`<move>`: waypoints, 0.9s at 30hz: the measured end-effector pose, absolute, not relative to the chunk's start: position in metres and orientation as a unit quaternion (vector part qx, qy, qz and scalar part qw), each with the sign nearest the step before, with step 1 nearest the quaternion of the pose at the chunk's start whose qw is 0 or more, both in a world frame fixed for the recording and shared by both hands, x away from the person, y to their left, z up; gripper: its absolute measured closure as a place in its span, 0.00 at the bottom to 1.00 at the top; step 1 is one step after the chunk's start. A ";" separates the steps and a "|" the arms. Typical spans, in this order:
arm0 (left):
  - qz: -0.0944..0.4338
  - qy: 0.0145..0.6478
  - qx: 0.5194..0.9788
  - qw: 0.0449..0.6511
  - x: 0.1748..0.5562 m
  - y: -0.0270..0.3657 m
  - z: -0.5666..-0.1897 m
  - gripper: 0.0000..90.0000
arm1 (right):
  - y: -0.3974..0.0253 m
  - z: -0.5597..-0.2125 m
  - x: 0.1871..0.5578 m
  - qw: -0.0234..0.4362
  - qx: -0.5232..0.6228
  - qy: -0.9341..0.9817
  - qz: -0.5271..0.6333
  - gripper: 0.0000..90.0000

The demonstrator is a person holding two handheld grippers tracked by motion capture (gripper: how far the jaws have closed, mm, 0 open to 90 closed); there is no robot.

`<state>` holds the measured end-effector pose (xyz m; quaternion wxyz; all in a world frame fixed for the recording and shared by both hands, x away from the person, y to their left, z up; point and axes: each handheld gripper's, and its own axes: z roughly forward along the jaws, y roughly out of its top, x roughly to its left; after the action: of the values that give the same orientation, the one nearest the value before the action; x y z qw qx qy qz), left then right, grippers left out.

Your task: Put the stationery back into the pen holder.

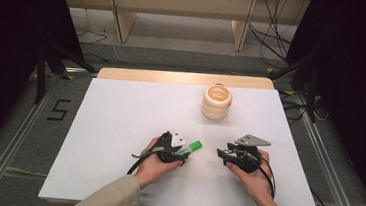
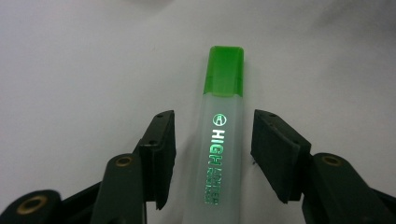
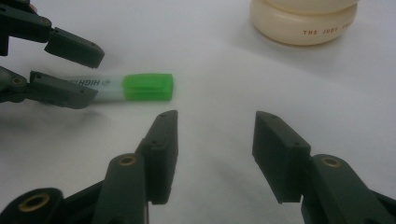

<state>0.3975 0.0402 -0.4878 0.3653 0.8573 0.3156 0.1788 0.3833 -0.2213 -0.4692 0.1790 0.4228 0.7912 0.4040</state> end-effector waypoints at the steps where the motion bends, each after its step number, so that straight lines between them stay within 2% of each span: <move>1: 0.179 0.313 0.859 0.364 0.398 0.040 -0.488 0.55 | -0.222 -0.469 0.383 0.179 0.424 0.791 0.404 0.56; 8: 0.165 0.317 0.863 0.357 0.402 0.040 -0.490 0.59 | -0.223 -0.469 0.384 0.180 0.427 0.789 0.404 0.55; 15: 0.158 0.319 0.864 0.357 0.403 0.040 -0.491 0.63 | -0.224 -0.470 0.385 0.183 0.433 0.785 0.404 0.49; 27: 0.144 0.323 0.863 0.361 0.404 0.041 -0.491 0.68 | -0.224 -0.470 0.385 0.183 0.433 0.785 0.403 0.47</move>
<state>0.4040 0.0409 -0.4911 0.3613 0.8629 0.3227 0.1442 0.3850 -0.2236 -0.4700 0.1827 0.4329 0.7852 0.4033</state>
